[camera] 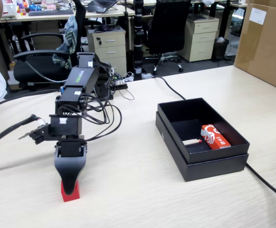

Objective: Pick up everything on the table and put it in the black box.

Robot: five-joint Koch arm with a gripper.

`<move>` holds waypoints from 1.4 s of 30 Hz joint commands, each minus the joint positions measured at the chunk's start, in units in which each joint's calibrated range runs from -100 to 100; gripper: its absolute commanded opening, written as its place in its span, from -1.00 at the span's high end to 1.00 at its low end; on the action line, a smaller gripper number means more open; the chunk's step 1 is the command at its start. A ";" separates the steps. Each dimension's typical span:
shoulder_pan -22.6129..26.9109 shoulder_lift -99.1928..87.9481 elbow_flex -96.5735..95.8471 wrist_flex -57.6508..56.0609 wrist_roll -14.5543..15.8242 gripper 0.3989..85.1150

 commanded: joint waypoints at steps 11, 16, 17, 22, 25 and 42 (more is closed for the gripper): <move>-0.10 -3.31 2.89 -4.88 -0.59 0.62; -0.20 -3.66 2.44 -5.06 -0.54 0.62; -0.20 -3.66 2.26 -5.06 -0.49 0.63; -0.34 -6.64 1.99 -5.66 0.24 0.99; -0.34 -9.85 0.27 -5.92 0.29 0.99; 16.02 -67.34 -18.14 -5.92 8.50 0.99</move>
